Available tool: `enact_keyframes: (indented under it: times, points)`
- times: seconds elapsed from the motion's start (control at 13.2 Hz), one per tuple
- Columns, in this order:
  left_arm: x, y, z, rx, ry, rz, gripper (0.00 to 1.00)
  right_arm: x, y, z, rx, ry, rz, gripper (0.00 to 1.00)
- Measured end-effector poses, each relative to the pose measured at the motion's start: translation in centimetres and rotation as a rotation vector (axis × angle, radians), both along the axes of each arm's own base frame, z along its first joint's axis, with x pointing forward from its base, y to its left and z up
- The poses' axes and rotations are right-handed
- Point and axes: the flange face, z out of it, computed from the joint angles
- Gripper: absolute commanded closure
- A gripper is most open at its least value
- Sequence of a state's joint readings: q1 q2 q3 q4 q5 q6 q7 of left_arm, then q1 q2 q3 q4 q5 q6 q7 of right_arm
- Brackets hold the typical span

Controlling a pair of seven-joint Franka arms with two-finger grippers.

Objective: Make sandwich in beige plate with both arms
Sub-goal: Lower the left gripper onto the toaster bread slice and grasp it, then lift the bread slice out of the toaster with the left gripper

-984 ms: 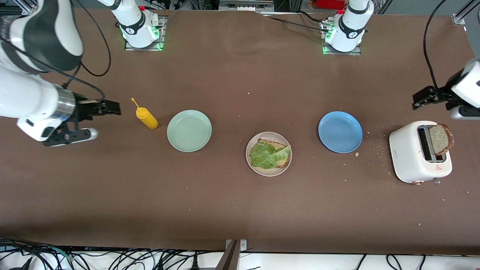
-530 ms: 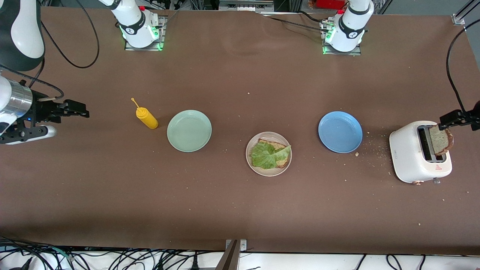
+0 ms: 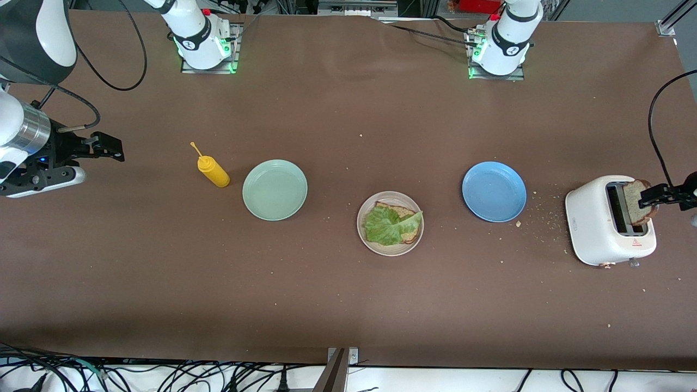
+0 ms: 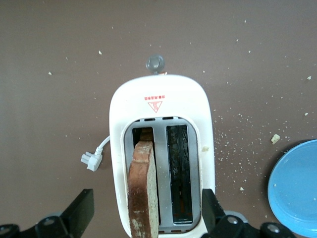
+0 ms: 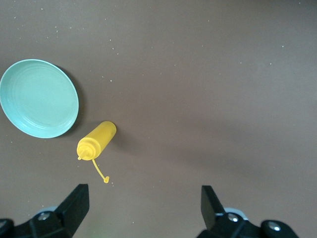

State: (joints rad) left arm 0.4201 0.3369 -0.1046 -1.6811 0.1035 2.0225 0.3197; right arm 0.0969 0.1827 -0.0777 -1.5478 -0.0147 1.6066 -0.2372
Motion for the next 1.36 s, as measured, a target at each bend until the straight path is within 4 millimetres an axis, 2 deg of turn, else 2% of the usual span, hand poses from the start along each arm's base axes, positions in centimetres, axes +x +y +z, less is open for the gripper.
enact_keyframes:
  times: [0.08, 0.23, 0.3, 0.38, 0.61, 0.91, 1.06, 1.36]
  points:
    - [-0.3, 0.3, -0.8, -0.005, 0.014, 0.007, 0.35, 0.0, -0.1, 0.0, 0.000, 0.000, -0.002, 0.00]
    - [-0.9, 1.1, -2.1, -0.014, 0.038, 0.021, 0.77, 0.0, -0.3, -0.1, 0.000, 0.000, -0.004, 0.00]
    - [-1.1, 1.3, -2.6, -0.017, 0.045, 0.026, 0.94, 0.0, -0.3, -0.1, 0.000, 0.000, -0.003, 0.00]
    - [-1.2, 1.4, -2.8, -0.019, 0.050, 0.027, 1.00, 0.0, -0.3, -0.1, 0.000, 0.001, -0.003, 0.00]
    - [-1.4, 1.3, -3.4, -0.023, 0.061, 0.028, 1.00, 0.1, -0.3, -0.1, 0.000, 0.001, -0.004, 0.00]
    - [-1.3, 1.2, -2.9, -0.021, 0.055, 0.050, 1.00, 0.1, -0.4, -0.1, 0.000, 0.001, -0.004, 0.00]
    - [-1.4, 0.8, -1.3, -0.017, 0.050, 0.055, 1.00, 0.1, -0.4, -0.1, 0.000, 0.001, -0.005, 0.00]
    - [-2.3, -0.3, 4.8, 0.002, 0.024, 0.050, 1.00, -0.2, -0.4, -0.5, 0.000, 0.026, -0.006, 0.00]
